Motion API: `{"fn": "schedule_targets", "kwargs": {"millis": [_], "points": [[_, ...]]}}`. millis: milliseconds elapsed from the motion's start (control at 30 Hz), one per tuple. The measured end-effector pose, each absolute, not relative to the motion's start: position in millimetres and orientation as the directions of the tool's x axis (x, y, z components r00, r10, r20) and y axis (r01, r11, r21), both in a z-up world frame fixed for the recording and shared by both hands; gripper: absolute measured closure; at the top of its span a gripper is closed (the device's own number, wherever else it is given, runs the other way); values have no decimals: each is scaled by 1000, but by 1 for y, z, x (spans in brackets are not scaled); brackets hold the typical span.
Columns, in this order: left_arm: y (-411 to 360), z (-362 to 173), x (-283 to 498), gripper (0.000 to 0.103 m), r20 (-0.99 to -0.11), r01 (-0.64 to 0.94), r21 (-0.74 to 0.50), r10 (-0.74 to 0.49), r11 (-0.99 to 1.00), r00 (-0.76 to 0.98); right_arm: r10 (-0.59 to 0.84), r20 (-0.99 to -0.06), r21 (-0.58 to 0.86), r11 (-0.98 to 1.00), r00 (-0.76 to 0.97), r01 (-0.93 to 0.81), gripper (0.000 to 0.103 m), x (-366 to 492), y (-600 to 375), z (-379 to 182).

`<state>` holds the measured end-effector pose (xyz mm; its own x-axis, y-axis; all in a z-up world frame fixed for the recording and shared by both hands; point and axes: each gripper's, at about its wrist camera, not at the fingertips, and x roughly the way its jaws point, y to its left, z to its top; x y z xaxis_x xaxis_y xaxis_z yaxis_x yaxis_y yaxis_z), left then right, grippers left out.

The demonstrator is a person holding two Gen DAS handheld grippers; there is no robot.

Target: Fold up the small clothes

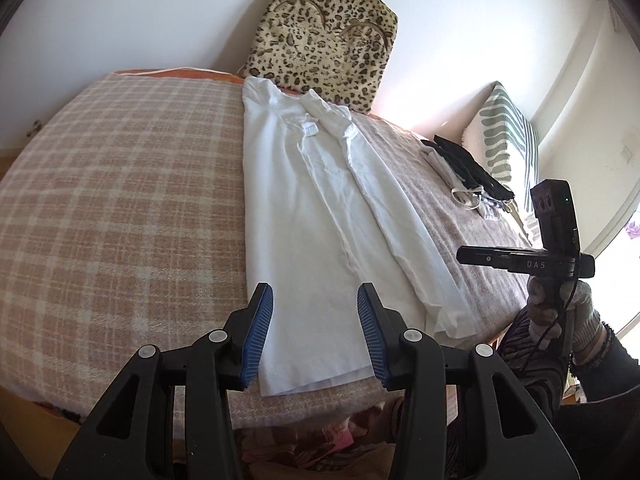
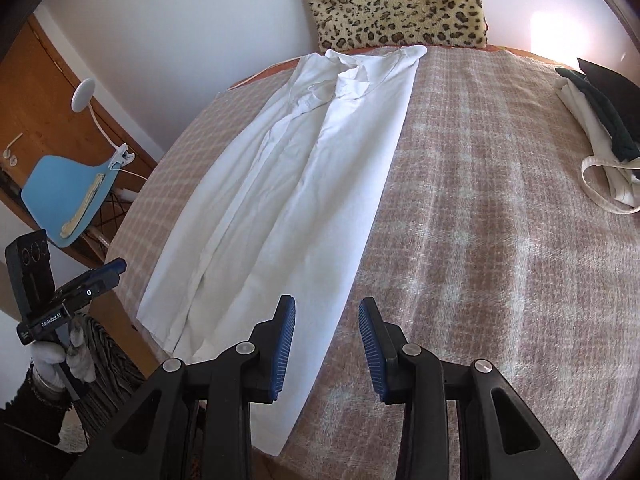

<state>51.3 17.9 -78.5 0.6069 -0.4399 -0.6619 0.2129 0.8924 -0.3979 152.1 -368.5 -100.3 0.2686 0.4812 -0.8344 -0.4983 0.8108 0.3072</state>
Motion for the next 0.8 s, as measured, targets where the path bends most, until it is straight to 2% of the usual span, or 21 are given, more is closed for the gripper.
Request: {"fn": "schedule_targets", "kwargs": {"millis": [233,433,633,733,767,800], "points": [[-42,-90,40,61,-614,335,-504,-602,797,510,510,-818,304,775,265,-553,67,131,-352,-95],[-74,-101,42,60,-612,367,-504,-623,782,487,528,-809,314,761,260,-568,67,131,-342,-86],[-91,-105,51,61,-640,400,-454,-604,796,476,529,-809,324,765,257,-556,67,121,-350,-88],[-90,-111,54,66,-643,386,-473,-610,792,463,528,-810,331,772,257,-543,67,118,-355,-90],[-89,-112,53,85,-638,383,-475,-610,792,471,526,-811,331,773,256,-541,67,116,-356,-91],[-89,-113,53,94,-637,385,-473,-609,793,472,523,-814,332,775,253,-537,67,115,-356,-93]]}}
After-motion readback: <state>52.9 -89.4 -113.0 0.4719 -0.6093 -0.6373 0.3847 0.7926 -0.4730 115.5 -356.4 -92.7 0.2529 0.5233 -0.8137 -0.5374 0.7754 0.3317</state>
